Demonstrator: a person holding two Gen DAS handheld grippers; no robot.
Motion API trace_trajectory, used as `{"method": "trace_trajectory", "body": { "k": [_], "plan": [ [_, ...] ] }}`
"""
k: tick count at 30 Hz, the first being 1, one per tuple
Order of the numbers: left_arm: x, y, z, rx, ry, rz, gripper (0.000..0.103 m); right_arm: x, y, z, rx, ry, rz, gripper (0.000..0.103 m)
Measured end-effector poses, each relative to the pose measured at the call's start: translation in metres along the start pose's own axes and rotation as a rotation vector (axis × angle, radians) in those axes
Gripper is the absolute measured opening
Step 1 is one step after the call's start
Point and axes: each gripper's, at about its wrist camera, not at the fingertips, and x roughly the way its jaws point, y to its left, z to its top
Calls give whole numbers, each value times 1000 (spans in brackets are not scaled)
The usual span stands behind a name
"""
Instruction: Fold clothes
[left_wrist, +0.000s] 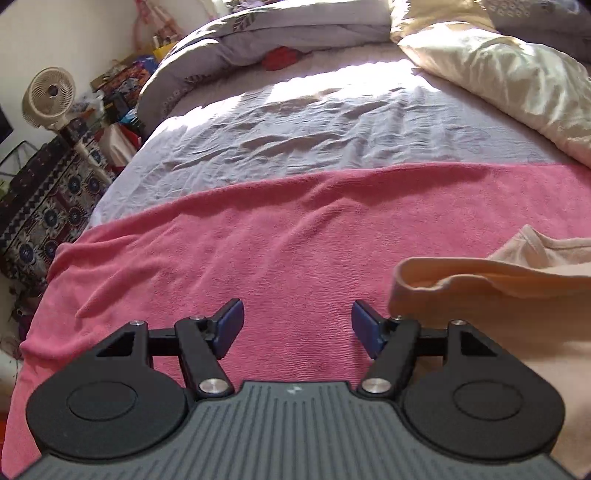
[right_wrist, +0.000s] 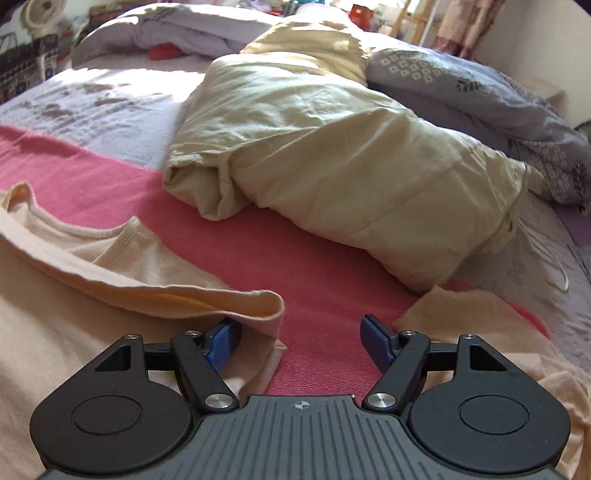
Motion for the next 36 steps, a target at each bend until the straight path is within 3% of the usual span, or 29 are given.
{"method": "trace_trajectory", "body": {
  "k": [2,5,8,11,13,14,17,19,22,23,25,27,28,30,32,36],
  "plan": [
    [5,27,6,-151,26,104,67,-1,-33,2,185,12,-10,71],
    [-13,59,2,-296,-13,123,62,-15,-68,-7,367,8,28,70],
    [-59,35,-12,-122,-148,-114,62,-45,-62,-13,330,-67,128,59],
    [-104,11,-27,56,-278,-348,65,-61,-16,-14,178,-113,262,52],
    [-111,-27,-33,191,-290,-445,69,-63,27,-10,62,-118,336,45],
    [-109,-58,-36,268,-294,-449,69,-62,51,-8,3,-115,366,41],
    [-84,-116,-36,334,-225,-353,69,-40,123,-1,-134,-64,363,37],
    [-56,-124,-24,266,-171,-267,69,-22,149,4,-157,-30,334,35],
    [-19,-93,1,52,-108,-218,75,5,152,23,-52,-21,266,36],
    [-11,-82,8,2,-90,-148,75,12,147,30,-3,-20,242,39],
    [3,-58,20,-95,-47,10,74,25,135,42,117,-6,146,36],
    [10,-27,26,-205,7,103,70,23,118,44,204,-5,117,39],
    [8,-6,24,-268,7,77,69,14,106,39,221,-25,170,40],
    [-5,23,12,-312,-22,-43,69,-11,82,23,225,-79,252,45],
    [-33,37,-13,-265,-78,-176,70,-43,54,-5,226,-131,277,52],
    [-104,47,-85,-151,-183,-404,75,-100,3,-71,282,-180,347,53]
  ]
}}
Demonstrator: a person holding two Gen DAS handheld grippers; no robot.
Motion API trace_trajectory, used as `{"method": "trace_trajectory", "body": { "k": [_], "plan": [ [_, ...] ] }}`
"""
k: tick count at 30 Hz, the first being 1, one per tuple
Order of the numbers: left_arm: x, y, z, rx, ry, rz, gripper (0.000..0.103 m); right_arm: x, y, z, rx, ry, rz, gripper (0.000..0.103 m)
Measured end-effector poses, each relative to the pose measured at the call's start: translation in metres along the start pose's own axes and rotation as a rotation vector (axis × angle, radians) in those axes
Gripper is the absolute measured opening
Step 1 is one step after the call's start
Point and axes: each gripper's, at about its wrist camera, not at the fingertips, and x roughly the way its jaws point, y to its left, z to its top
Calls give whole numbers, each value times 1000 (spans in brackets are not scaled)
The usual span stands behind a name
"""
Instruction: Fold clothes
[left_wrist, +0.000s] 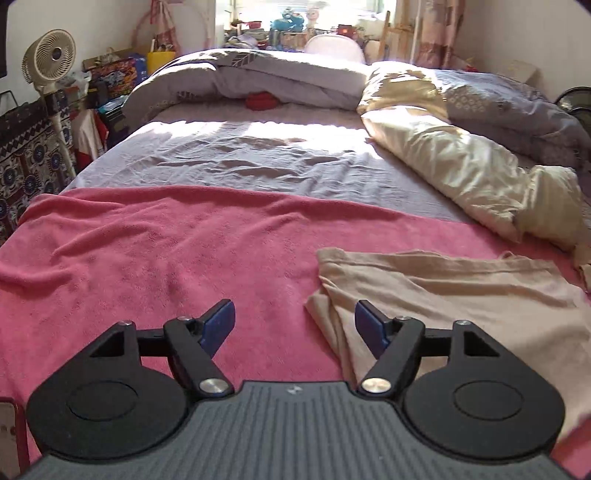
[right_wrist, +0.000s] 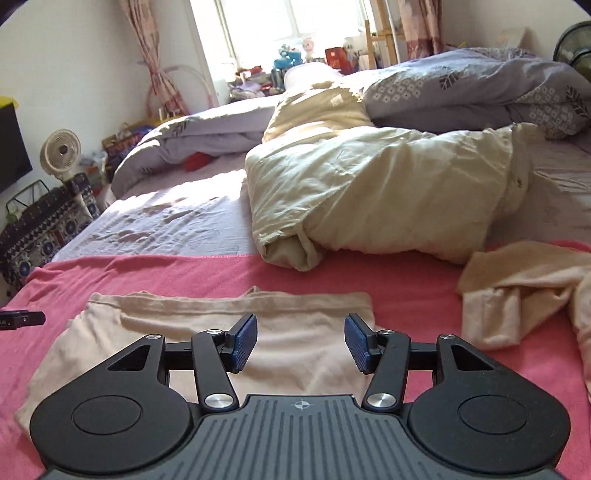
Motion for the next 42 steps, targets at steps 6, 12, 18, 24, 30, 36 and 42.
{"method": "trace_trajectory", "body": {
  "k": [6,12,18,24,30,36,42],
  "plan": [
    [-47,-1,-73,-101,32,-154,81,-64,-48,-66,167,25,127,54],
    [-51,-21,-95,-67,53,-99,81,-72,-17,-89,47,48,218,52],
    [-59,-80,-92,197,-4,-143,81,-59,-9,-75,-49,48,299,52],
    [-32,-108,-98,226,6,-164,82,-29,-33,-64,-16,117,513,59],
    [-18,-100,-110,175,-8,-188,95,-7,-69,-72,165,176,764,95],
    [-15,-105,-112,209,-3,-187,101,-4,-45,-62,22,235,760,103],
    [-15,-100,-112,185,-9,-205,101,16,15,-49,-174,231,663,103]
  ]
}}
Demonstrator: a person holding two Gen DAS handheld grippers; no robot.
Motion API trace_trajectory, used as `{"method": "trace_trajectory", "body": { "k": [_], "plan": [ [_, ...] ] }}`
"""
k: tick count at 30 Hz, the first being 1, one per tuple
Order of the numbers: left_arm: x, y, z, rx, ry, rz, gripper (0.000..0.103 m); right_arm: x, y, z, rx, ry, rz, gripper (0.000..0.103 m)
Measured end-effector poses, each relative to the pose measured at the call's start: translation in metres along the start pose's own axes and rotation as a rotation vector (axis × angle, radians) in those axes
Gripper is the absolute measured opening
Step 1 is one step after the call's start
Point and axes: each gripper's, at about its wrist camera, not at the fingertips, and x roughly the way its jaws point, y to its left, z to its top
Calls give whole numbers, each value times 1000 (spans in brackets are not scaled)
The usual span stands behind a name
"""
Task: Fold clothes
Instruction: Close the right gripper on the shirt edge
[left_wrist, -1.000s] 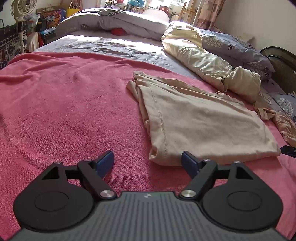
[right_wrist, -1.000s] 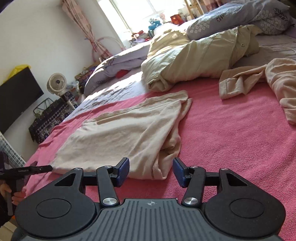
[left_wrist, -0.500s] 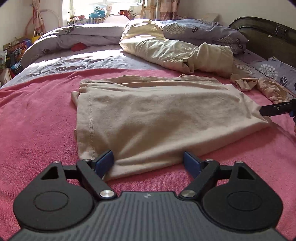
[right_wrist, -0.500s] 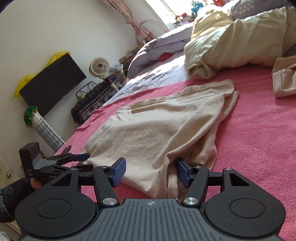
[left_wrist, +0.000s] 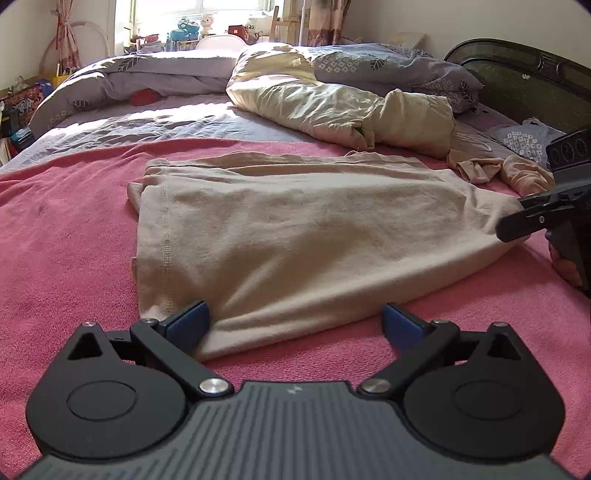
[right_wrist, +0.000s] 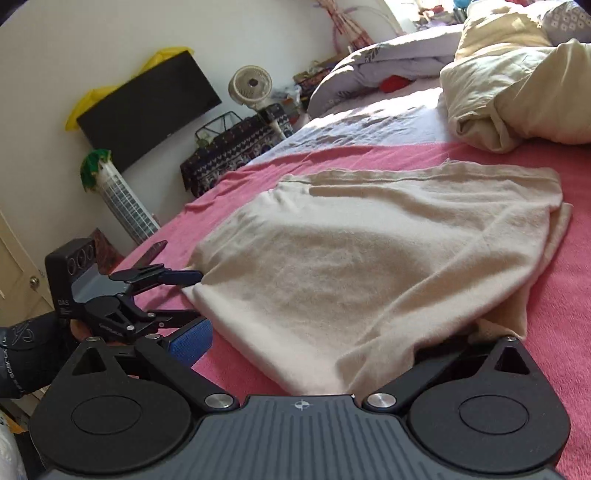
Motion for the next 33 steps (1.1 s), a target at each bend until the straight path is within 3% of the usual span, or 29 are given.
{"method": "trace_trajectory", "body": {
  "k": [4,6,7,8,9,10,13,22,26,27,31,32,33],
  "plan": [
    [0,3,0,-17,-6,-9,101,7,-8,0,112,-56,16,103],
    [-1,5,0,-28,-10,-14,101,2,-11,-4,101,-28,19,99],
    [-1,7,0,-37,-13,-18,101,-2,-10,-6,76,-14,-9,83],
    [-2,8,0,-46,-17,-22,101,-6,-10,-8,56,-1,-55,57],
    [-2,9,0,-54,-19,-25,101,-12,-12,-10,52,5,-100,41],
    [-2,11,0,-61,-21,-27,102,-18,-16,-13,68,15,-129,10],
    [-2,12,0,-70,-24,-28,102,-40,-39,-28,193,20,-69,6],
    [0,12,0,-65,-16,-11,102,-70,-47,-44,234,8,-52,6],
    [-4,4,0,-28,4,57,100,-73,-63,-50,318,-17,9,7],
    [-6,0,0,-4,15,95,100,-73,-68,-52,345,-26,29,7],
    [-27,-38,-11,314,-18,337,99,-71,-69,-50,351,-28,34,7],
    [-33,-45,-16,416,-28,352,99,-71,-70,-50,355,-30,37,7],
    [-36,-45,-16,446,-20,328,99,-71,-71,-50,360,-32,41,7]
  ]
}}
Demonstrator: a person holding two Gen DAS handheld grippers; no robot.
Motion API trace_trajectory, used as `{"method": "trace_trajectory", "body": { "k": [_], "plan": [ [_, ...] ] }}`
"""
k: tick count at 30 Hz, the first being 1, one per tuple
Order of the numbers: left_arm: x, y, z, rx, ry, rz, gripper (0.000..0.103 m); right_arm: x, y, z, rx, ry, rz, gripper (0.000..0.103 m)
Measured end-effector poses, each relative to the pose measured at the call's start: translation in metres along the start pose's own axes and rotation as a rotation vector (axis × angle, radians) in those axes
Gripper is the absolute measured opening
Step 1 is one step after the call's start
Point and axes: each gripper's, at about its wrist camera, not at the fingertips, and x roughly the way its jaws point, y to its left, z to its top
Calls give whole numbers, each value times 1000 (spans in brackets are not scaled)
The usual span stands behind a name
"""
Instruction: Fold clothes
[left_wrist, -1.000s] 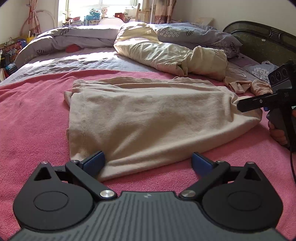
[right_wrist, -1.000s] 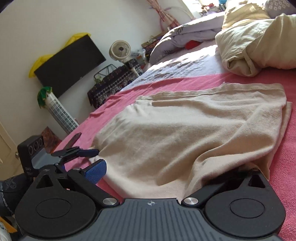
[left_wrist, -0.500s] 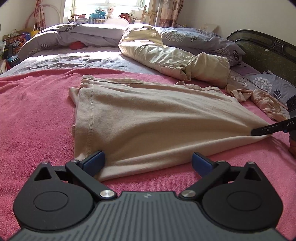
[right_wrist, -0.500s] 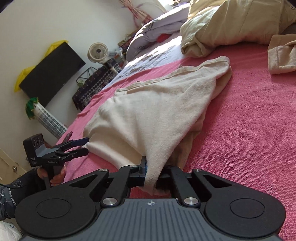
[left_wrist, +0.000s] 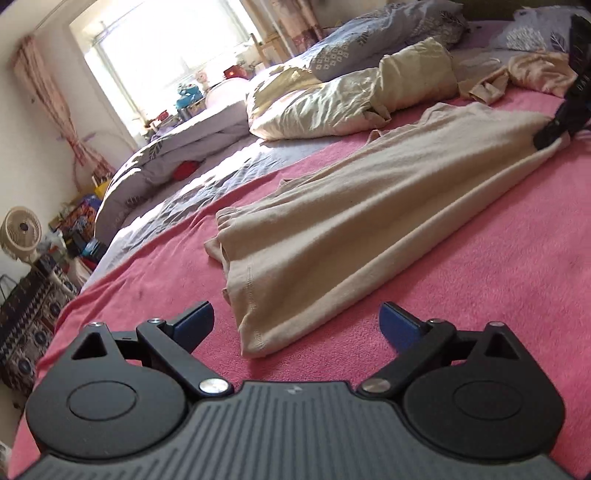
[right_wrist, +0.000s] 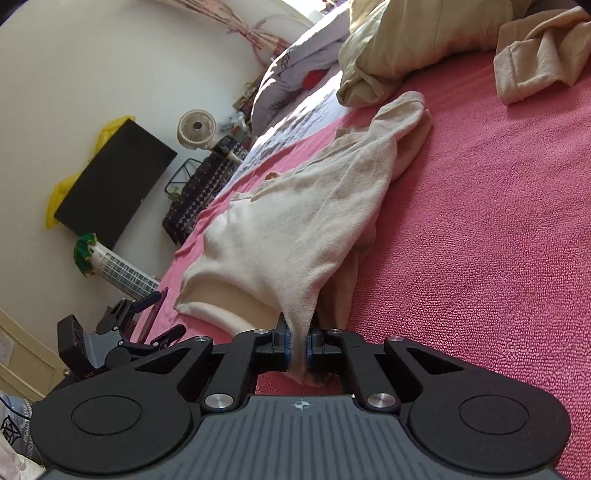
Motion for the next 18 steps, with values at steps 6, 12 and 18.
{"method": "trace_trajectory", "body": {
  "k": [6,12,18],
  "plan": [
    [24,81,-6,-628,-1,-322,98,-2,-7,1,22,-8,23,8],
    [65,128,-38,-960,24,-379,74,-2,-10,2,35,-9,32,8],
    [60,133,-42,-895,-52,-553,66,-2,-12,1,44,-11,42,8]
  ]
}}
